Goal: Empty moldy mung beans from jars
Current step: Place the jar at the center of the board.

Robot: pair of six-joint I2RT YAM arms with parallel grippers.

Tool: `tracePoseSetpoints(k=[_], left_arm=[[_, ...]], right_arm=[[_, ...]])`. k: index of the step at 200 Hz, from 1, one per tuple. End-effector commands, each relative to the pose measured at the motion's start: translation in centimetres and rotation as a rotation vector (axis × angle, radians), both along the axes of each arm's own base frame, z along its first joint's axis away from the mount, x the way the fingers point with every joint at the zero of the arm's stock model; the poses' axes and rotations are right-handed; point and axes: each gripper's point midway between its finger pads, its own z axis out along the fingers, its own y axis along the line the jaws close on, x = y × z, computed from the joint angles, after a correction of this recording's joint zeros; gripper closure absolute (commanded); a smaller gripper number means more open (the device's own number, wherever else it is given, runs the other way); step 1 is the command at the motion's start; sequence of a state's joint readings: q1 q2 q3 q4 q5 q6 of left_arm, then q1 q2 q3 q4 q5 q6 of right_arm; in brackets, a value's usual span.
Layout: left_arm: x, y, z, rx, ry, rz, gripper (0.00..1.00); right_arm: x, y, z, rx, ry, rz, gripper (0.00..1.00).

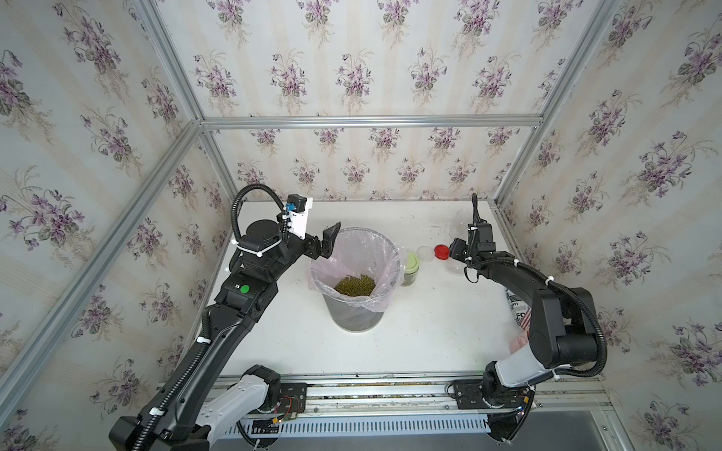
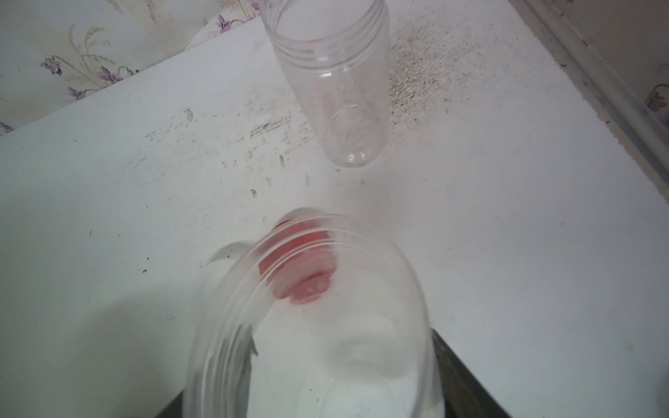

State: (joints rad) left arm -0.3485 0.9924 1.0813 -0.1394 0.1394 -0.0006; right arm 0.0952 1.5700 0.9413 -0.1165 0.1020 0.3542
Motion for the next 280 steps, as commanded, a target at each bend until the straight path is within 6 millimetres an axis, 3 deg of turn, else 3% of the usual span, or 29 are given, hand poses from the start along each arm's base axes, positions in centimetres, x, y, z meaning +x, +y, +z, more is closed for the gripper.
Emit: tracePoseSetpoints(k=[1, 54, 97, 137, 180, 251, 280], left_arm=[[0.0, 0.0, 0.6, -0.018, -0.018, 0.002, 0.0], [0.1, -0.1, 0.5, -0.024, -0.012, -0.005, 0.0], [0.0, 0.0, 0.6, -0.025, -0.016, 0.0, 0.0], [-0.2, 0.4, 0.9, -0.019, -0.028, 0.015, 0.0], [-0.2, 0.4, 0.8, -0.015, -0.029, 0.017, 0.0], [-0.2, 0.4, 0.8, -0.012, -0.03, 0.016, 0.0], [-0.2, 0.5, 0.8, -0.013, -0.031, 0.017, 0.0]], right_arm=[[-2.2, 1.7, -1.8, 0.086, 0.126, 0.052, 0.44], [-6.6, 4.3, -4.2, 0.198, 0.328, 0.162, 0.45], [-7.0, 7.1, -5.7, 0.281, 0.39, 0.242, 0.43], [-7.2, 7.3, -7.0, 0.266, 0.428, 0.235, 0.35], [-6.7, 7.3, -6.3, 0.269, 0.409, 0.222, 0.22], [-6.5, 6.8, -4.8, 0.245, 0.386, 0.208, 0.15], [-6.5, 6.3, -4.1, 0.221, 0.383, 0.193, 0.05]])
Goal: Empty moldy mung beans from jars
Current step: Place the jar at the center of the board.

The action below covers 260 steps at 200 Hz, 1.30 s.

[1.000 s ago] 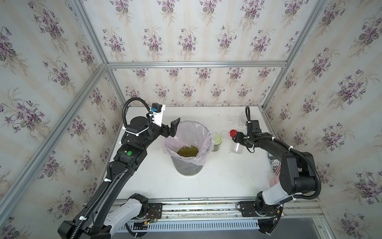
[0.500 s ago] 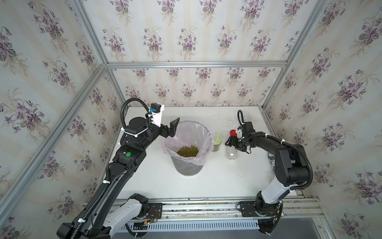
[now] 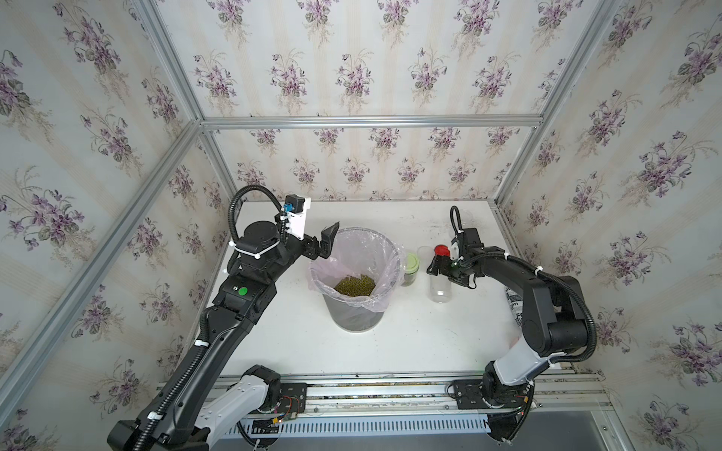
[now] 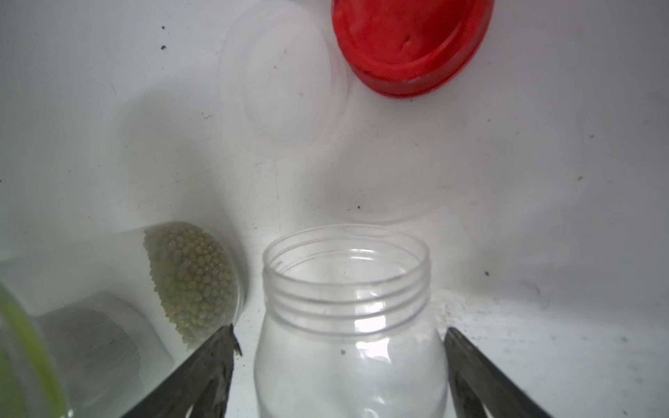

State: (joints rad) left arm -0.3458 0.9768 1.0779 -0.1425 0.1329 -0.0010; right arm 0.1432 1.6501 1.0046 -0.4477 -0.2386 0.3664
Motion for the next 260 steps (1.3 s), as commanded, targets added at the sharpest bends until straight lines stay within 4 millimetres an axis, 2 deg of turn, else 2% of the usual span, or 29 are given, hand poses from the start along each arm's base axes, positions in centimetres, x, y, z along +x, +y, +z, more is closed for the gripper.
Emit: tracePoseSetpoints(k=[1, 8, 84, 103, 159, 189, 211, 231, 260], left_arm=[[0.1, 0.1, 0.6, -0.011, -0.022, 0.008, 0.0], [0.1, 0.1, 0.6, -0.011, -0.022, 0.007, 0.0], [0.0, 0.1, 0.6, -0.01, -0.025, 0.006, 0.0], [0.0, 0.1, 0.6, -0.011, -0.024, 0.004, 0.0], [0.1, 0.2, 0.7, -0.013, -0.024, 0.008, 0.0], [0.1, 0.3, 0.7, -0.012, -0.026, 0.016, 0.0], [0.1, 0.6, 0.8, -0.009, -0.029, 0.031, 0.0], [-0.2, 0.7, 0.8, 0.001, -0.04, 0.031, 0.0], [0.0, 1.4, 0.8, 0.009, -0.045, 0.067, 0.0]], right_arm=[[-0.1, -0.7, 0.5, -0.038, 0.003, -0.019, 0.04], [-0.1, -0.8, 0.8, -0.042, -0.002, -0.021, 0.01], [-0.4, -1.8, 2.2, -0.091, -0.028, -0.039, 0.0], [0.0, -1.9, 4.2, -0.091, -0.085, -0.048, 0.0], [2.0, -1.8, 11.7, -0.079, -0.283, -0.063, 0.04], [2.6, 0.3, 14.8, -0.114, -0.369, 0.003, 0.08], [2.6, 2.2, 16.2, -0.162, -0.409, 0.058, 0.09], [2.4, 3.6, 16.5, -0.2, -0.427, 0.097, 0.11], [1.7, 5.6, 16.0, -0.22, -0.42, 0.173, 0.11]])
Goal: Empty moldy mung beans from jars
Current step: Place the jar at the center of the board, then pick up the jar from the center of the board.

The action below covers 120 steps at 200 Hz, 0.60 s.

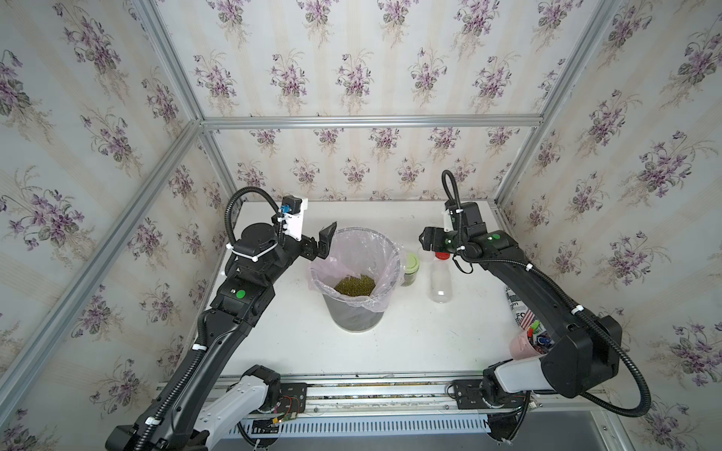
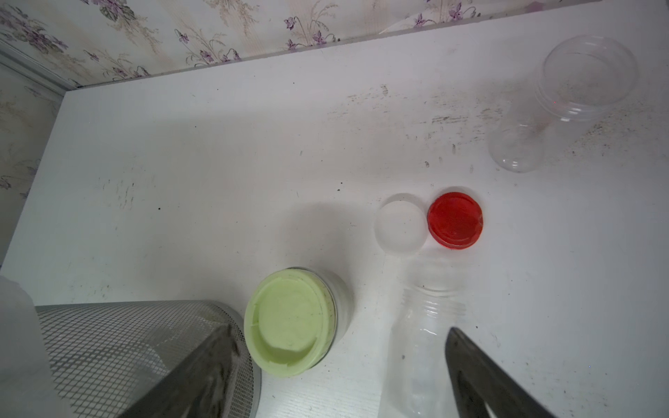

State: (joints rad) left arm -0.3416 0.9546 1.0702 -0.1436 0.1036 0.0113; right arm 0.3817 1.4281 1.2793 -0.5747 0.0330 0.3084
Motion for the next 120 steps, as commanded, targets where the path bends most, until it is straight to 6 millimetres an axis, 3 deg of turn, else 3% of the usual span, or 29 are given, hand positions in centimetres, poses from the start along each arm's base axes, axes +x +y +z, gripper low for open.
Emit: tracePoseSetpoints(k=[1, 69, 120], left_arm=[[0.3, 0.6, 0.5, 0.0, -0.025, 0.036, 0.0], [0.6, 0.6, 0.1, -0.004, -0.01, 0.04, 0.0], [0.7, 0.7, 0.1, -0.003, -0.01, 0.045, 0.0]], right_arm=[[-0.5, 0.4, -0.5, -0.073, 0.008, 0.024, 0.11], [-2.0, 3.7, -3.1, -0.111, 0.029, 0.137, 0.08], [-1.6, 5.7, -5.0, -0.06, 0.077, 0.191, 0.02]])
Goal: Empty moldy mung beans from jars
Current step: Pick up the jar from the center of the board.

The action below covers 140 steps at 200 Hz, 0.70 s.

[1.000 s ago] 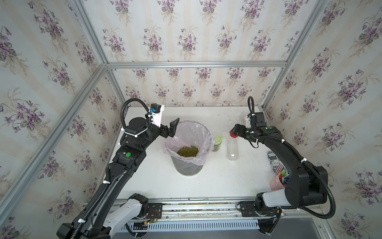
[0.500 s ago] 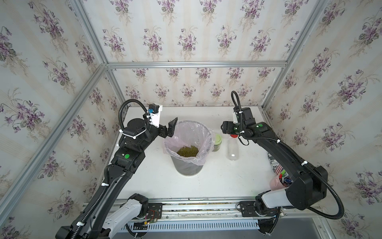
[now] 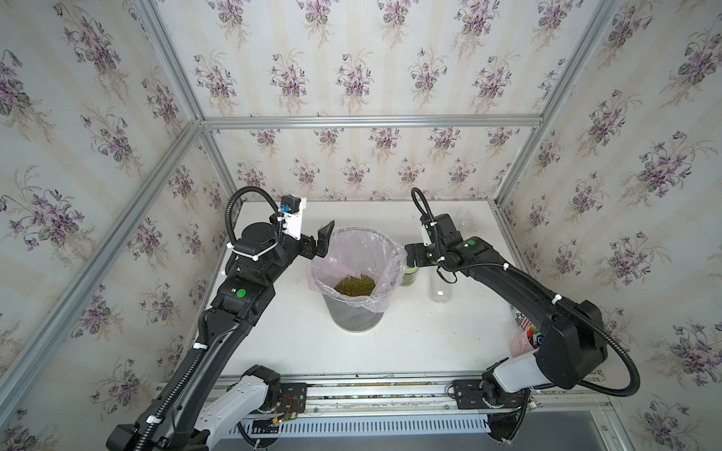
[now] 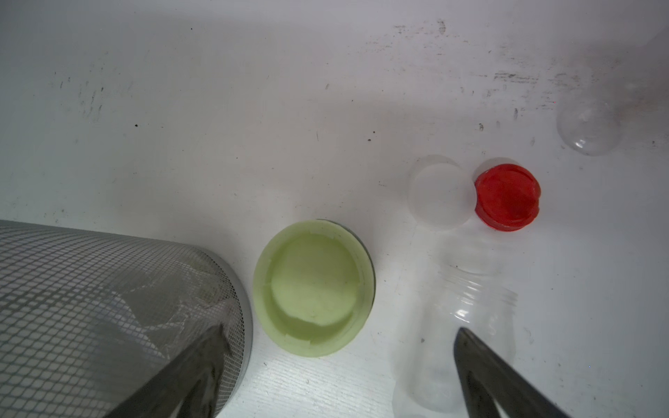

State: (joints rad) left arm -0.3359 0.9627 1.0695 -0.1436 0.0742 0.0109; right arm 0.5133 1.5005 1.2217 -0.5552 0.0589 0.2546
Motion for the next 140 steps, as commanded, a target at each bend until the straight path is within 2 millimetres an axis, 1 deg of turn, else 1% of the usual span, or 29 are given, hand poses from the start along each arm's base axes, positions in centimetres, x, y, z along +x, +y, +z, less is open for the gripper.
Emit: tracePoseSetpoints(k=[1, 13, 38, 78, 111, 140], left_arm=[[0.2, 0.1, 0.4, -0.008, -0.018, 0.009, 0.0], [0.2, 0.2, 0.4, -0.004, -0.018, 0.013, 0.0], [0.2, 0.4, 0.3, 0.001, -0.018, 0.021, 0.0], [0.2, 0.3, 0.3, 0.0, -0.017, 0.017, 0.0], [0.0, 0.1, 0.5, -0.012, -0.017, 0.005, 0.0], [0.1, 0.1, 0.5, -0.01, -0.016, 0.007, 0.0]], right_arm=[[0.5, 1.4, -0.2, 0.04, 0.005, 0.034, 0.02], [0.7, 1.5, -1.0, 0.033, 0.028, 0.029, 0.02], [1.1, 1.9, -2.0, 0.022, 0.067, 0.028, 0.0], [1.5, 2.2, -2.1, 0.02, 0.072, 0.03, 0.0], [1.7, 2.0, -2.4, 0.01, 0.078, 0.019, 0.0], [1.8, 2.3, -2.7, 0.017, 0.091, 0.025, 0.0]])
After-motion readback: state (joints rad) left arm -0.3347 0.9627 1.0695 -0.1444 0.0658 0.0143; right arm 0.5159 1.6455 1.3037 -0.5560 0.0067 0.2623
